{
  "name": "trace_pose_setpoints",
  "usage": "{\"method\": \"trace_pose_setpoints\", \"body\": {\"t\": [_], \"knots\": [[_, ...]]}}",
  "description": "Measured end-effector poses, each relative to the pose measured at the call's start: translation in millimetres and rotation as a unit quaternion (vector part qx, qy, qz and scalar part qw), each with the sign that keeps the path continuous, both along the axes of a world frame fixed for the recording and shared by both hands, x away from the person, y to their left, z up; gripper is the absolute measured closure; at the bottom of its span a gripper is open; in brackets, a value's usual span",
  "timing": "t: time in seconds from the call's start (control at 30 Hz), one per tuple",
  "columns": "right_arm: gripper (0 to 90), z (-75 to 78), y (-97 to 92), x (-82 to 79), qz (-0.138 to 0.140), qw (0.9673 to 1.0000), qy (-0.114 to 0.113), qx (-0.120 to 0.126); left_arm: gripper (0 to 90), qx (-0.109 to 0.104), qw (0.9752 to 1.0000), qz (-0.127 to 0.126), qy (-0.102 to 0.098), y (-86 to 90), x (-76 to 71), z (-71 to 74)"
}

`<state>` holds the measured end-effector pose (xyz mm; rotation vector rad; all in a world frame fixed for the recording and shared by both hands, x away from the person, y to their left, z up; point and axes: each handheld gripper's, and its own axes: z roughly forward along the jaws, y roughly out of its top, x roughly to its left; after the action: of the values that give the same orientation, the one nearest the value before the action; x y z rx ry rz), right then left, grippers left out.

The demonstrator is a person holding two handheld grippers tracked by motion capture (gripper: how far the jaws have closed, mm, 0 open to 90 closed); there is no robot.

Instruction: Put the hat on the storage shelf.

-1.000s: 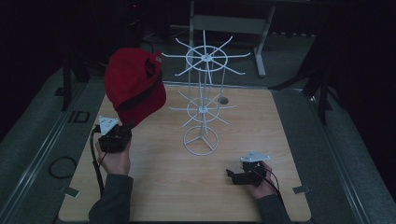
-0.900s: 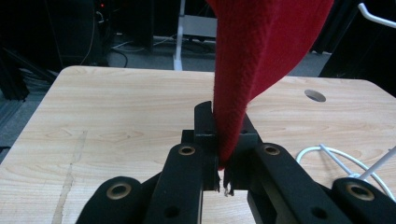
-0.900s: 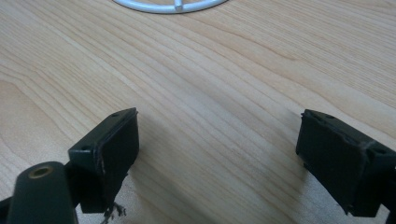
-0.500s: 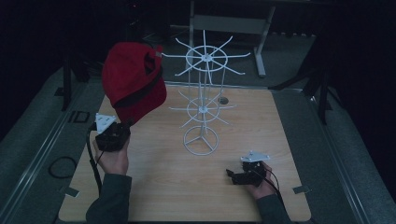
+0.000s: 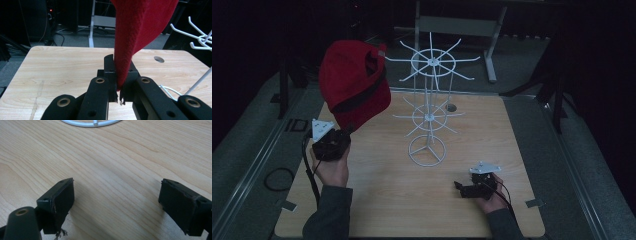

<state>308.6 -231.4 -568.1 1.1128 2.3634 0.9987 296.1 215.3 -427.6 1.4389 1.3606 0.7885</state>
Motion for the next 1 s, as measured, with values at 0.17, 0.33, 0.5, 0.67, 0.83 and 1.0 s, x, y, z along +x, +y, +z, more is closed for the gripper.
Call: {"method": "trace_pose_setpoints", "body": {"t": [0.17, 0.33, 0.5, 0.67, 0.83, 1.0], "knots": [[13.1, 0.0, -0.1, 0.0, 0.0, 1.0, 0.0, 0.0, 86.4, 0.0, 1.0, -0.001, -0.001, 0.0, -1.0, 0.9], [13.1, 0.0, 0.0, 0.0, 0.0, 1.0, 0.0, 0.0, 86.4, -0.002, 1.0, -0.001, -0.005, 0.3, -2.3, 2.1], [13.1, 0.0, 0.0, 0.0, 0.0, 1.0, 0.0, 0.0, 86.4, -0.006, 1.0, 0.0, -0.008, 0.4, -2.8, 3.7], [13.1, 0.1, 0.0, -0.1, 0.0, 1.0, 0.001, 0.0, 86.4, -0.009, 0.9999, 0.0, -0.01, 0.6, -3.9, 5.2], [13.1, 0.1, 0.0, -0.1, 0.0, 1.0, 0.001, 0.0, 86.4, -0.012, 0.9998, -0.001, -0.014, 0.8, -5.3, 7.4], [13.1, 0.1, 0.0, -0.1, 0.0, 1.0, 0.001, 0.0, 86.4, -0.014, 0.9998, -0.001, -0.017, 0.7, -7.0, 10.1]]}}
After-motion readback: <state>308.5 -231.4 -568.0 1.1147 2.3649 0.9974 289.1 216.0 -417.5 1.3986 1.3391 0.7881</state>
